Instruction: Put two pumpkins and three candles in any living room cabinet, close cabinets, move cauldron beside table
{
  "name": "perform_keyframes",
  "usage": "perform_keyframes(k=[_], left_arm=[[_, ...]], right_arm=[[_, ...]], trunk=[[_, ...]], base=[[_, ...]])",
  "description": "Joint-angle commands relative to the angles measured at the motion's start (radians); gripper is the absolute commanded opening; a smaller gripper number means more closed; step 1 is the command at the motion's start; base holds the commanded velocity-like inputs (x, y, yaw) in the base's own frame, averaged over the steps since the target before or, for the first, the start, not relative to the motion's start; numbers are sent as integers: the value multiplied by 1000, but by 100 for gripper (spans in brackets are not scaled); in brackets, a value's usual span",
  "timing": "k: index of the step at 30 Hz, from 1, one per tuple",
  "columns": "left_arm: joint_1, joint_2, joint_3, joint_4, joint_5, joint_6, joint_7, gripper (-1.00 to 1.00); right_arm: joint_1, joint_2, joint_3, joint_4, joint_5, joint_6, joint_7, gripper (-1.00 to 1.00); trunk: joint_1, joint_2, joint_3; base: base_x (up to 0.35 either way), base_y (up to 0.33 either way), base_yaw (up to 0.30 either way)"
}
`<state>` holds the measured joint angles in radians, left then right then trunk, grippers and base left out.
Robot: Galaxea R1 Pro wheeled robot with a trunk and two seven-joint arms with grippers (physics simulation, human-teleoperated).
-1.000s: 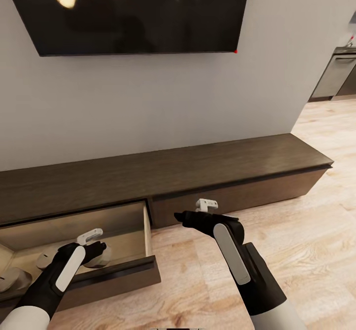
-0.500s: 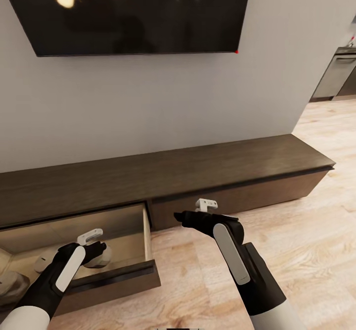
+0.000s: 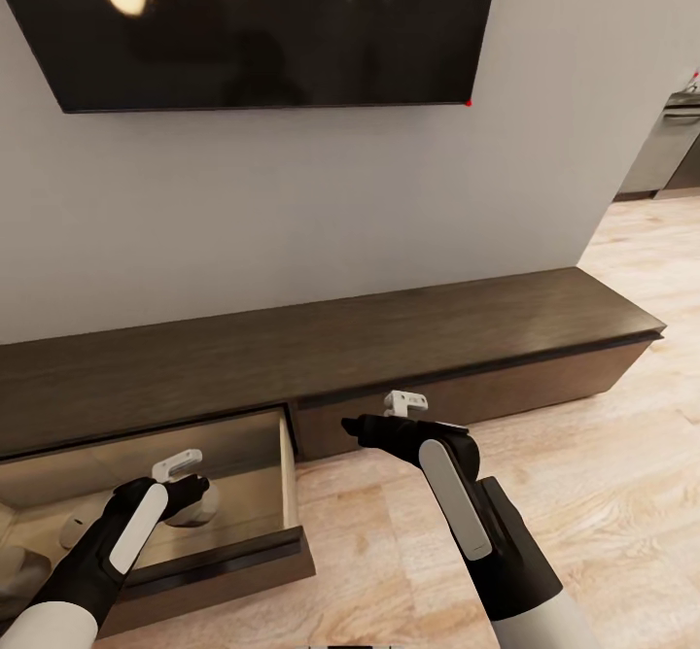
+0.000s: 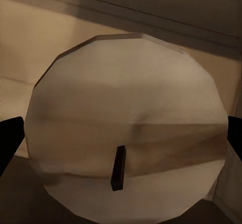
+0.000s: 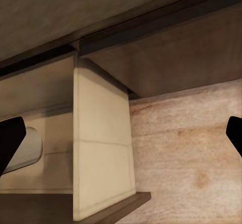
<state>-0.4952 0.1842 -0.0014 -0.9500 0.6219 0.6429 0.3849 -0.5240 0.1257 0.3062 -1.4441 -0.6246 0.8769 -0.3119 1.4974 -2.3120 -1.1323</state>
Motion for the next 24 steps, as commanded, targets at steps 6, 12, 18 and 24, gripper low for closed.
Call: perform_keyframes(k=[6, 12, 18, 24], left_arm=[[0, 1, -1, -5, 10, 3, 8, -100], [0, 1, 0, -5, 9, 3, 8, -100], [0, 0, 0, -4, 9, 3, 8, -100], [0, 0, 0, -4, 9, 3, 8, -100]], right_arm=[[-1, 0, 1, -1, -10, 2, -11, 100], [-1, 0, 1, -1, -10, 2, -11, 100], [-1, 0, 1, -2, -10, 2, -10, 100], [-1, 0, 1, -1, -10, 2, -10, 100]], trunk=[[4, -7, -4], [27, -49, -23], [50, -91, -42], [73, -133, -60]], base=[[1, 0, 0], [0, 0, 0], [0, 0, 0], [0, 0, 0]])
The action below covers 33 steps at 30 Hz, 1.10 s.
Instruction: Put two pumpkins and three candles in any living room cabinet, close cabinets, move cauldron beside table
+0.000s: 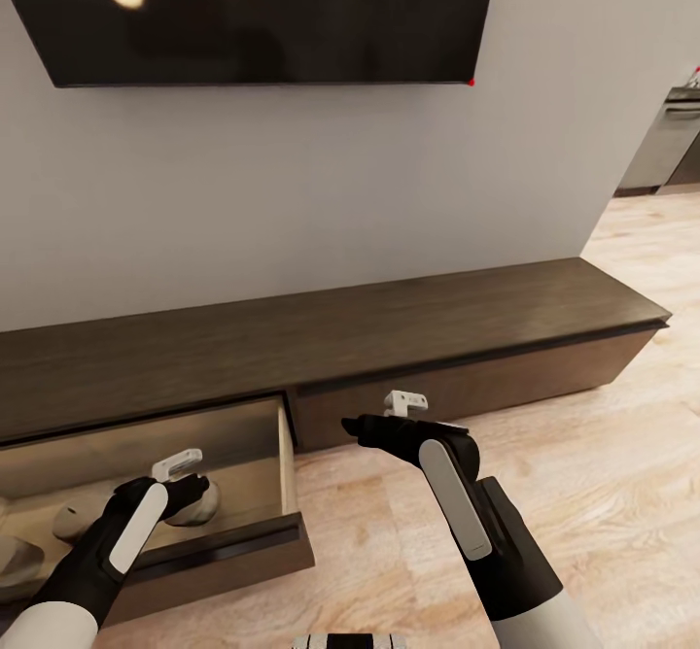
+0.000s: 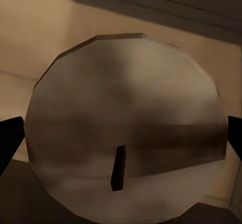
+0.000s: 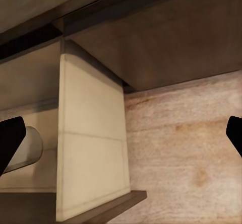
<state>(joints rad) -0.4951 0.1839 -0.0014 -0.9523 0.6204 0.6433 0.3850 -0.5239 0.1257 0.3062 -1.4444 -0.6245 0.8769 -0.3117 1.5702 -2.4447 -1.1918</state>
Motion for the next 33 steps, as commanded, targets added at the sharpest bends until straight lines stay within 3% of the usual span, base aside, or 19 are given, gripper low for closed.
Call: perform_keyframes(k=[1, 7, 16, 17, 27, 33], left_arm=[[0, 0, 0, -2, 10, 2, 8, -100], [0, 0, 0, -2, 10, 2, 8, -100], [0, 0, 1, -3, 11, 2, 8, -100], [0, 0, 2, -3, 11, 2, 8, 100], [0, 1, 6, -3, 12, 2, 8, 100], [0, 2, 5, -3, 12, 4, 8, 100]], right_arm=[[-1, 0, 1, -1, -11, 2, -10, 100], [-1, 0, 1, -1, -11, 2, -11, 100], [-1, 0, 1, -1, -11, 2, -10, 100], [-1, 0, 1, -1, -11, 2, -10, 100], [-1, 0, 1, -1, -11, 2, -11, 100], [-1, 0, 1, -1, -11, 2, -10, 100]], trunk=[[4, -8, -4], [27, -50, -23], [27, -50, -23], [27, -50, -23], [27, -50, -23], [4, -8, -4]], base=[[0, 0, 0], [0, 0, 0], [0, 0, 0], [0, 0, 0], [0, 0, 0], [0, 0, 0]])
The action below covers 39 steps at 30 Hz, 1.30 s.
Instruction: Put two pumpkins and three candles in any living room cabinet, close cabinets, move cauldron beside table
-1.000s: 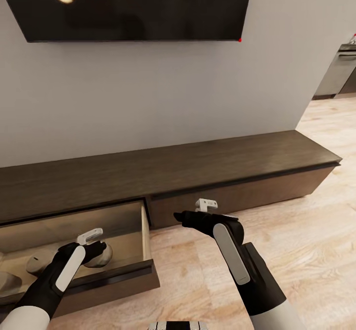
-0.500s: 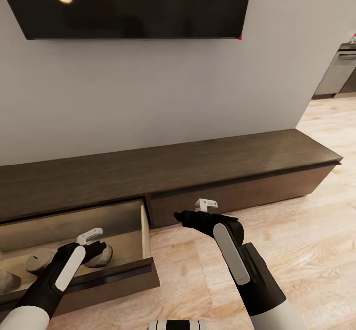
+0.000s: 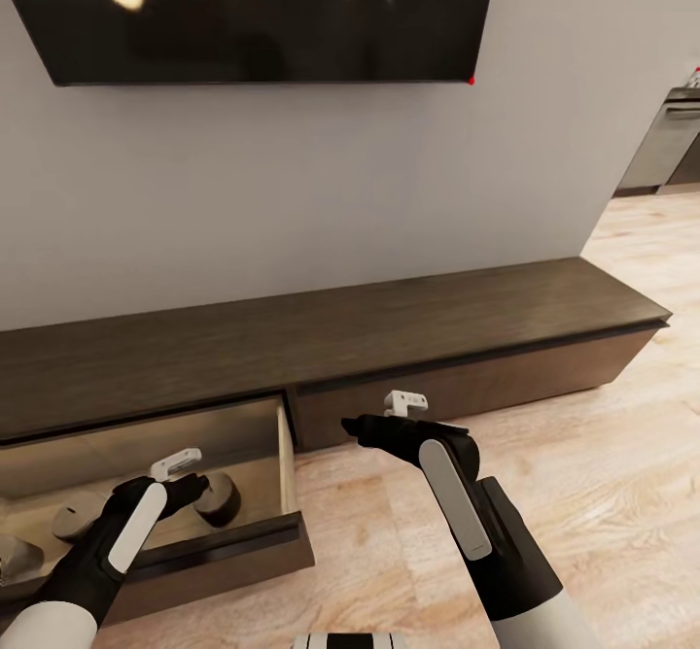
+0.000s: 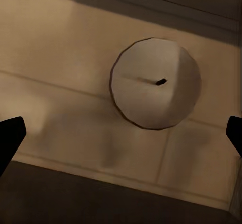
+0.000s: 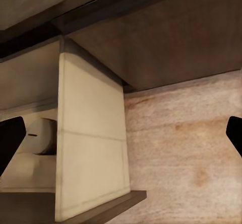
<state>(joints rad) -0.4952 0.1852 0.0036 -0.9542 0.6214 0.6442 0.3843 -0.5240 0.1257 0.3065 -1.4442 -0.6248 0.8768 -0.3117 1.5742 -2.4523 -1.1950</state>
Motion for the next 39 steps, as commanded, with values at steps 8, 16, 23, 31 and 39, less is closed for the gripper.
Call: perform_keyframes(k=[8, 16, 23, 31, 39], left_arm=[[-1, 7, 1, -21, 26, 20, 1, 100], [0, 6, 97, -119, 30, 211, 1, 100], [0, 2, 224, -185, 33, 335, 1, 100], [0, 6, 231, -226, 31, 345, 1, 100], [0, 8, 232, -228, 31, 345, 1, 100]], right_arm=[[-1, 0, 0, -1, -10, 2, -11, 100], [-1, 0, 0, -1, -10, 2, -10, 100], [-1, 0, 0, 0, -10, 2, -11, 100], [-1, 0, 1, -1, -10, 2, -10, 100], [-1, 0, 2, 0, -10, 2, -11, 100]], trunk=[[-31, 56, 24], [-62, 112, 49], [-81, 147, 65], [-111, 203, 90], [-142, 259, 115]], base=[[0, 0, 0], [0, 0, 0], [0, 0, 0], [-36, 0, 0], [-67, 0, 0]])
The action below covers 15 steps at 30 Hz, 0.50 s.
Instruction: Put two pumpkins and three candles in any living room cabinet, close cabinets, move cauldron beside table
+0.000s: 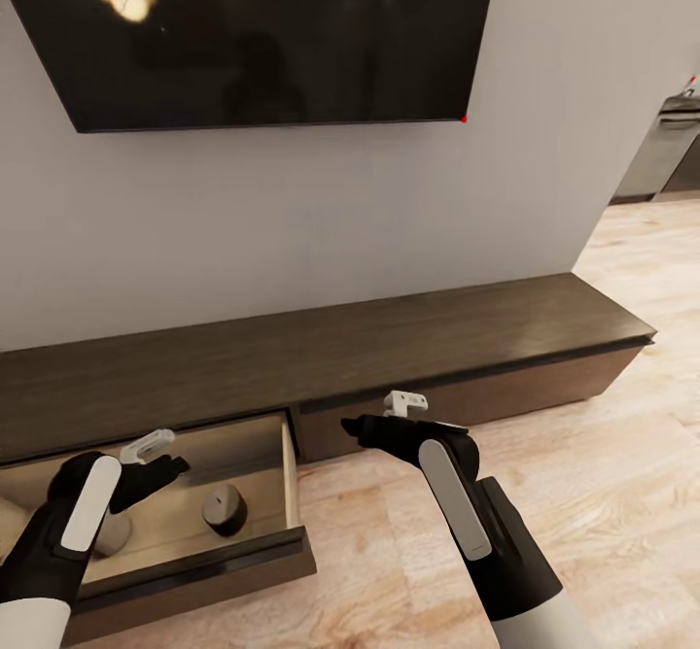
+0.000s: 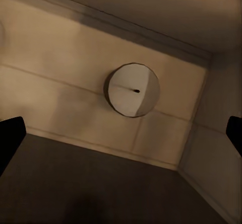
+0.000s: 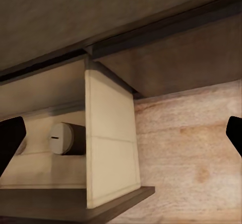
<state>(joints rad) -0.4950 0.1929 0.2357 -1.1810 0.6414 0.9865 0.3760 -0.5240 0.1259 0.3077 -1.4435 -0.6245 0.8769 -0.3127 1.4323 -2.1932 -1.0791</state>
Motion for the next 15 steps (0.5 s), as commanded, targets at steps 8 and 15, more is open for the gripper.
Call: perform_keyframes(k=[8, 15], left_arm=[[0, 0, -1, 0, 10, 3, 9, 100], [0, -2, -2, -1, 10, 3, 10, 100]], right_arm=[[-1, -5, -1, 7, -12, 3, -10, 100], [-1, -9, -6, 1, -12, 20, -15, 100]], trunk=[[-31, 56, 24], [-58, 105, 46]], base=[[-1, 0, 0], [0, 0, 0]])
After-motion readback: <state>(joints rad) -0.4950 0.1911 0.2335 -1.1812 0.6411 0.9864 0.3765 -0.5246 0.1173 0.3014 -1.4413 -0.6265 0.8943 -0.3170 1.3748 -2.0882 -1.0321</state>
